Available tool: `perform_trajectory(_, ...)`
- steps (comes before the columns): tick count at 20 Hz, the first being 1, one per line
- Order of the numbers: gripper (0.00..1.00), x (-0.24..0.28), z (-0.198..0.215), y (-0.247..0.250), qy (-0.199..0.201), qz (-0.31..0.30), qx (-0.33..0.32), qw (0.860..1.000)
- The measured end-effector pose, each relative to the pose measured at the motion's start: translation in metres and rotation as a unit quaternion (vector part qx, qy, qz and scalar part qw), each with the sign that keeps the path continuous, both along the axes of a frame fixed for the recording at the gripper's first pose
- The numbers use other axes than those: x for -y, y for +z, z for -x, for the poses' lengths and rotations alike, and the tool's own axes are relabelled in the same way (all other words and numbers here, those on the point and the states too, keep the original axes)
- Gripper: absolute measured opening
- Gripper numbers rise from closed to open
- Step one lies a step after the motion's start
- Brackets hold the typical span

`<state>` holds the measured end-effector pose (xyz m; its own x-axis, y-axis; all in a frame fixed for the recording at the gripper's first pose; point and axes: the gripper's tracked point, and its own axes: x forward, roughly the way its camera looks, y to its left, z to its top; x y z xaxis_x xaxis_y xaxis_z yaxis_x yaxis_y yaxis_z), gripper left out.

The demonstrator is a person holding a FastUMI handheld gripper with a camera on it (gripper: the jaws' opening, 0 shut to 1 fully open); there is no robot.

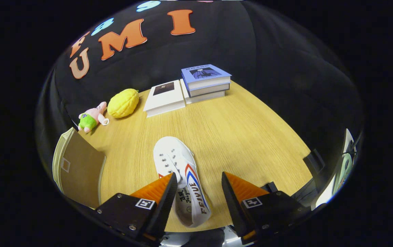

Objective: Open the storage box then place both shoes into the box .Put the left shoe in first, then the right shoe, with the right side of both shoes facing outward in a uniform manner.

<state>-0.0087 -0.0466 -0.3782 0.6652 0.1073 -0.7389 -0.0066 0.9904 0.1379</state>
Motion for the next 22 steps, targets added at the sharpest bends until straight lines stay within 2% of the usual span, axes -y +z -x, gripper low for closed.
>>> perform_trajectory(3, 0.66, -0.007, 0.002, -0.024, 0.018, -0.013, -0.027, 0.999)
perform_trajectory(6, 0.6, -0.008, 0.005, -0.045, 0.05, 0.008, -0.048, 0.998)
perform_trajectory(8, 0.56, -0.012, 0.002, -0.044, 0.062, 0.0, -0.049, 0.997)
perform_trajectory(10, 0.47, -0.019, 0.004, -0.044, 0.075, -0.02, -0.055, 0.995)
perform_trajectory(11, 0.34, -0.018, 0.004, -0.044, 0.075, -0.022, -0.058, 0.995)
perform_trajectory(12, 0.3, -0.017, 0.003, -0.045, 0.077, -0.018, -0.056, 0.995)
perform_trajectory(14, 0.22, -0.012, -0.002, -0.041, 0.054, -0.016, -0.048, 0.997)
perform_trajectory(15, 0.07, -0.012, -0.003, -0.04, 0.042, -0.024, -0.046, 0.998)
perform_trajectory(16, 0.03, -0.011, -0.004, -0.039, 0.034, -0.025, -0.042, 0.998)
perform_trajectory(19, 0.0, -0.011, 0.0, -0.023, 0.012, -0.011, -0.033, 0.999)
perform_trajectory(22, 0.0, -0.026, -0.004, 0.006, -0.016, -0.028, -0.016, 0.999)
